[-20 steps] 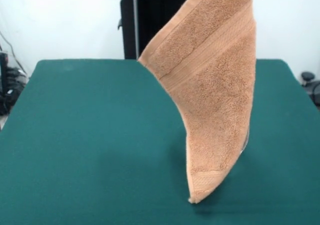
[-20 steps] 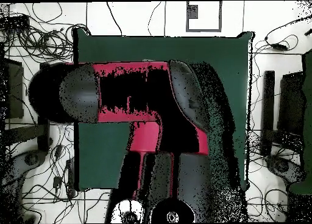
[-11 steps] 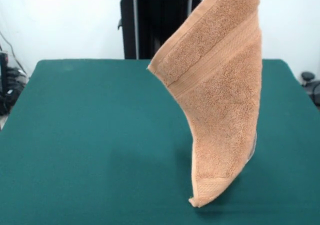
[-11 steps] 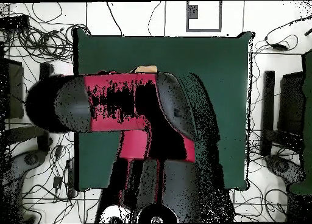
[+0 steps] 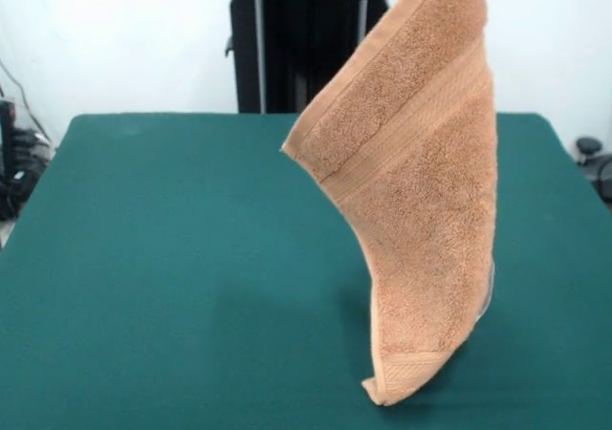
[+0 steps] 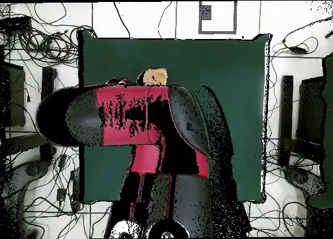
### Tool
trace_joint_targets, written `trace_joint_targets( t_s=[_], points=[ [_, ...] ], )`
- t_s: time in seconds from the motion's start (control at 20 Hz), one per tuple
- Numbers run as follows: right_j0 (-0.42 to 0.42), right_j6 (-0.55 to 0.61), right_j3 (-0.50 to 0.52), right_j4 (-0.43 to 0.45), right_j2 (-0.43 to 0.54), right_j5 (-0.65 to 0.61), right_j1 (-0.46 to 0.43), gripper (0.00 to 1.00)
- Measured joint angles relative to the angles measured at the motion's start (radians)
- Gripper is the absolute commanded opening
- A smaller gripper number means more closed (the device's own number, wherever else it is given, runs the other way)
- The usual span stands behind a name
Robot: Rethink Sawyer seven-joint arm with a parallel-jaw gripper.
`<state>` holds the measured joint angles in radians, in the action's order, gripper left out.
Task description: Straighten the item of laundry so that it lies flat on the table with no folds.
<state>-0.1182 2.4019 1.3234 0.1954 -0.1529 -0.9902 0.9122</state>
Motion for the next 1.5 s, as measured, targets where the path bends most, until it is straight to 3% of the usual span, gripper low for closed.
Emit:
trace_joint_targets(
  t_s=[0.8,1.5],
  points=[
    [0.097,0.000,0.009,-0.037,-0.001,-0.028,0.034,0.00],
    [0.100,0.000,0.008,-0.037,-0.001,-0.048,0.041,0.00]
  ],
)
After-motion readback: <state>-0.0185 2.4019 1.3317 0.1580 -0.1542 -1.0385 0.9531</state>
